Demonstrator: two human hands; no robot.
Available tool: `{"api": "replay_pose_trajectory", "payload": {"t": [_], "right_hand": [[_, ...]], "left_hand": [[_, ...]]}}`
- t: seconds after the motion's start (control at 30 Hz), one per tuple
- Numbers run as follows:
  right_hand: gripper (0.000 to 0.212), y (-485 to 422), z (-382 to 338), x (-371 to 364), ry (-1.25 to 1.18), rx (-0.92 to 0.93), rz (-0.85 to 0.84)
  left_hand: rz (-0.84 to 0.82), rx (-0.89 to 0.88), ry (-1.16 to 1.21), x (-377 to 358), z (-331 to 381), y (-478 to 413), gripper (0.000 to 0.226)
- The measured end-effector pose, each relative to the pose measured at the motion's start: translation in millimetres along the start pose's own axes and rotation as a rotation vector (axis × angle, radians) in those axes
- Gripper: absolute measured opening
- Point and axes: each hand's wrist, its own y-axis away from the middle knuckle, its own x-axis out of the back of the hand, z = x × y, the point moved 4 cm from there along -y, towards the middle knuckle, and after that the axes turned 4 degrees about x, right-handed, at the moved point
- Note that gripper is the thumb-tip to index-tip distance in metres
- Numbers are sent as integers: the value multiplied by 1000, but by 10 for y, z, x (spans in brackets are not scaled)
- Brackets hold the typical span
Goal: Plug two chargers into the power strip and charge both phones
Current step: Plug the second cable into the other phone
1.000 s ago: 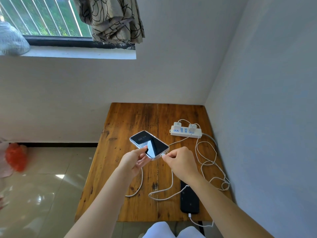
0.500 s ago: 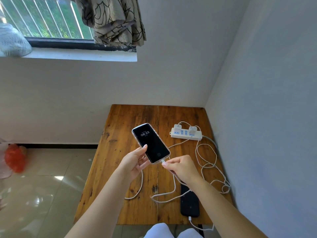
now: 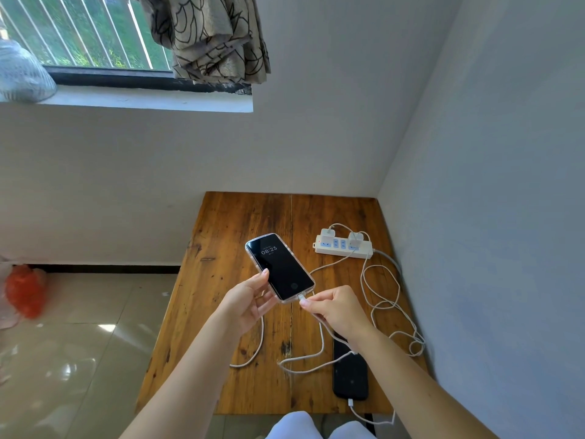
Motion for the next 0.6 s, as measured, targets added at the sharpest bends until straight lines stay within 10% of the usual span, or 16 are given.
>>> {"api": "replay_pose_trajectory", "payload": {"t": [0.6], "right_hand": [[12,-54,66,-23,32,-13,-14]], "left_hand": [[-27,10,-13,18,9,-29,32]]}}
